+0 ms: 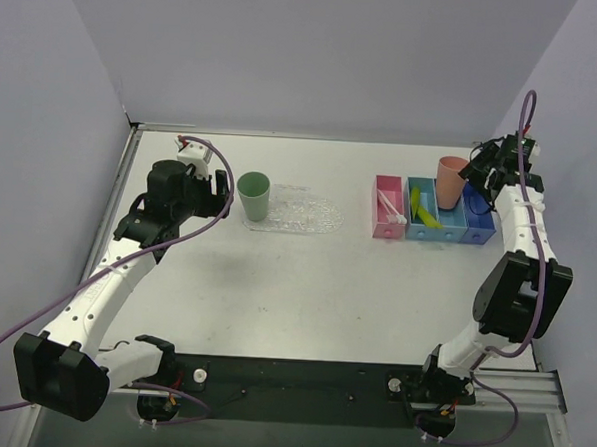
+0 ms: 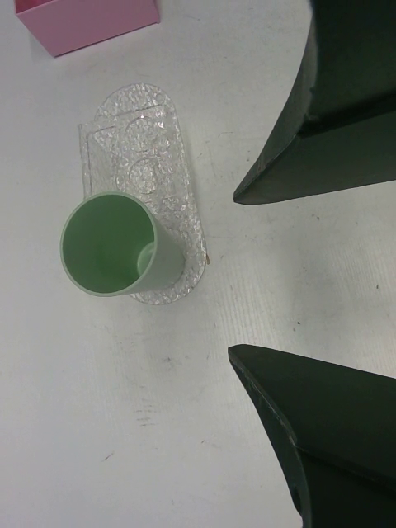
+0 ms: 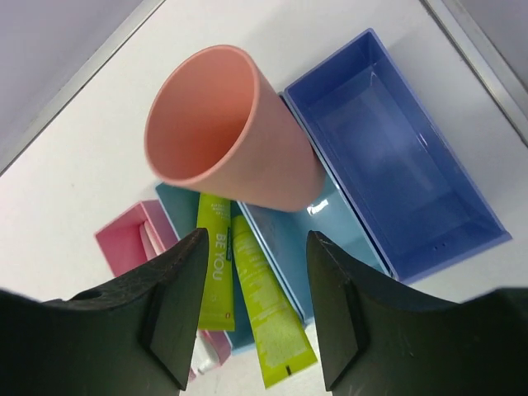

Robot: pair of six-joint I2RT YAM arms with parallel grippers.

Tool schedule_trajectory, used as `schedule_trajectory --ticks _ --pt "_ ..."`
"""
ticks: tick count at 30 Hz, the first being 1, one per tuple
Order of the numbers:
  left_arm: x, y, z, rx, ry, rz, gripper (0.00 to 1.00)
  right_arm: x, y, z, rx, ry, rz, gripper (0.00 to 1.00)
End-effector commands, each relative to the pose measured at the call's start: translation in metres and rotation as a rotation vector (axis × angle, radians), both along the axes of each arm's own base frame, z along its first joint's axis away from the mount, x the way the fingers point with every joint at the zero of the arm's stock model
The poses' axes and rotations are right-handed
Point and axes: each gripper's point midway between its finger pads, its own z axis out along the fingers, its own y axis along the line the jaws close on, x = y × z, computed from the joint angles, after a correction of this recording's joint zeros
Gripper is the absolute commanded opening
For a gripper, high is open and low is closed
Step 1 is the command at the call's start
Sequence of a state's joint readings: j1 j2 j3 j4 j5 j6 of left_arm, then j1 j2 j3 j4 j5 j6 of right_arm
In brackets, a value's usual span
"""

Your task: Prepare toiletry sets of a toothbrush and toothpaste on the tray

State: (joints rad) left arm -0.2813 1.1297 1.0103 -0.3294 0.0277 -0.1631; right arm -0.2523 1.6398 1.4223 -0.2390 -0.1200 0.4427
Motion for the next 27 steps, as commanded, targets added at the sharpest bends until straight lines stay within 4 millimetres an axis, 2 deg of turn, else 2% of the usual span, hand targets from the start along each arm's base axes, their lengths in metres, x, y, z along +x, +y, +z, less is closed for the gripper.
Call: schedule_trajectory --ticks 1,5,8,17,21,27 --pt "0.008 0.0 0.017 -0.021 -0.067 0.008 0.79 0.028 -0.015 0.005 0.041 -0.096 -0.069 0.46" --pt "0.008 0.0 0.015 -0.02 -0.061 0.006 0.79 0.044 -0.021 -0.002 0.073 -0.114 -0.104 0.47" --pt "0.008 -0.001 0.017 -0.019 -0.064 0.004 0.79 0.05 -0.023 0.001 0.09 -0.138 -0.127 0.47" --pt "0.008 -0.001 0.016 -0.016 -0.062 0.005 0.79 0.059 -0.022 0.014 0.126 -0.202 -0.148 0.46" --pt "0.008 -0.001 0.013 -0.014 -0.056 0.003 0.79 0.064 -0.023 0.013 0.131 -0.202 -0.149 0.46" --pt "0.008 -0.002 0.012 -0.013 -0.053 0.001 0.79 0.064 -0.024 -0.003 0.126 -0.15 -0.152 0.46"
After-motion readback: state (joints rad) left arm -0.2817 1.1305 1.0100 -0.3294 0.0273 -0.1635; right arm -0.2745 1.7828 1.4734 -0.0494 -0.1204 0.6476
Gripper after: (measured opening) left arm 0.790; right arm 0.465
